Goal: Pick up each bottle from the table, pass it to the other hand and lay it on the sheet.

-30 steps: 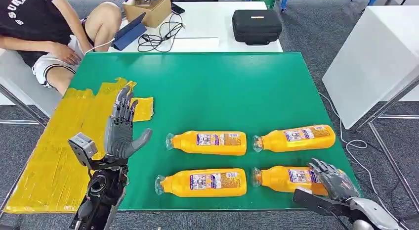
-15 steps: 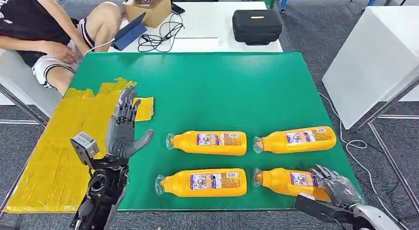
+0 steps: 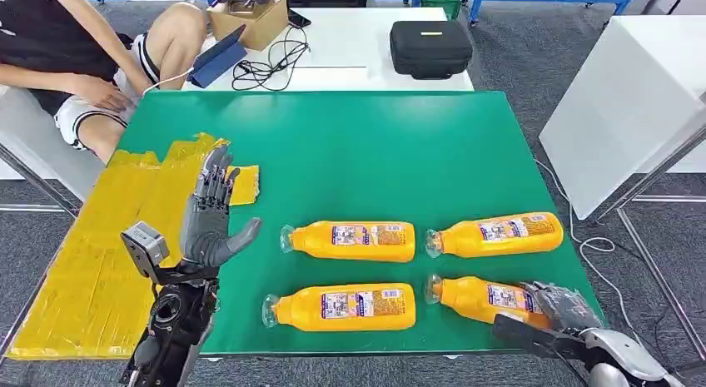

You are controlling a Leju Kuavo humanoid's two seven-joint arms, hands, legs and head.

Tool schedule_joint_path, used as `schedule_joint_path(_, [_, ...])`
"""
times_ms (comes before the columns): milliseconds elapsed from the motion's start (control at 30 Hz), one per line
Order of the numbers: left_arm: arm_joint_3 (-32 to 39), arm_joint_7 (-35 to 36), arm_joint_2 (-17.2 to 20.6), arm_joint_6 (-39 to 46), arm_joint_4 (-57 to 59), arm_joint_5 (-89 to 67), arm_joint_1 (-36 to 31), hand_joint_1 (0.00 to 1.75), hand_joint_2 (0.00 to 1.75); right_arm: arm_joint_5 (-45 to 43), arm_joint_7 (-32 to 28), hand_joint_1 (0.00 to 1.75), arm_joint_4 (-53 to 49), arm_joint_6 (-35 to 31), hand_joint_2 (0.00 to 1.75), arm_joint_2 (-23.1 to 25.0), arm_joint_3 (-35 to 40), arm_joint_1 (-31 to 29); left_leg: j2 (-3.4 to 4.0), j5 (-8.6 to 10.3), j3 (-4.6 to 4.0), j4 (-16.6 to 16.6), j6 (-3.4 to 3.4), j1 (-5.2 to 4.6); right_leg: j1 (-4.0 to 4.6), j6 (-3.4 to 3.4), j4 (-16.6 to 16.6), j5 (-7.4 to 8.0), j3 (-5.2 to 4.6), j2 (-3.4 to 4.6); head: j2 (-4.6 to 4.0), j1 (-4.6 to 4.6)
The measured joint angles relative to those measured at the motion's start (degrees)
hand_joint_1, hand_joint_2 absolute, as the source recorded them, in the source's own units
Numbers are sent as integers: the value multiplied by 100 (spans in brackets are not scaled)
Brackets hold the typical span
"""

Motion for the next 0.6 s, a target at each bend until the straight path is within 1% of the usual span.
schedule_joint_path(200, [-11,-13,-15,-17,0,-24,-7,0,175,39,-2,175,386,-430,175,59,48,-141,2,-15,47,0,3,5,5,2,-21,-2,56,6,0,0])
schedule_joint_path(267, [-11,-28,-15,-15,0,-24,-7,0,175,35,-103,175,430,-591,175,79,68,-127,3,-24,59,0,8,5,4,6,-24,-8,73,9,0,2])
schedule_joint_path(433, [-11,-68,-13,-13,-57,-22,45,0,175,-52,-429,175,380,-1071,175,243,13,-16,9,-33,59,1,9,2,3,15,-24,-3,79,24,0,-2])
schedule_joint_path(567, [-9,-83,-13,-13,-118,-15,116,0,175,-137,-581,175,256,-1195,175,380,-85,87,17,-34,48,2,7,2,7,16,-23,-3,79,30,0,-2])
schedule_joint_path(600, [-9,-96,-13,-7,-120,-17,134,0,175,-190,-692,175,197,-1267,175,428,-124,127,17,-33,40,2,6,3,10,16,-23,-3,99,31,0,-2])
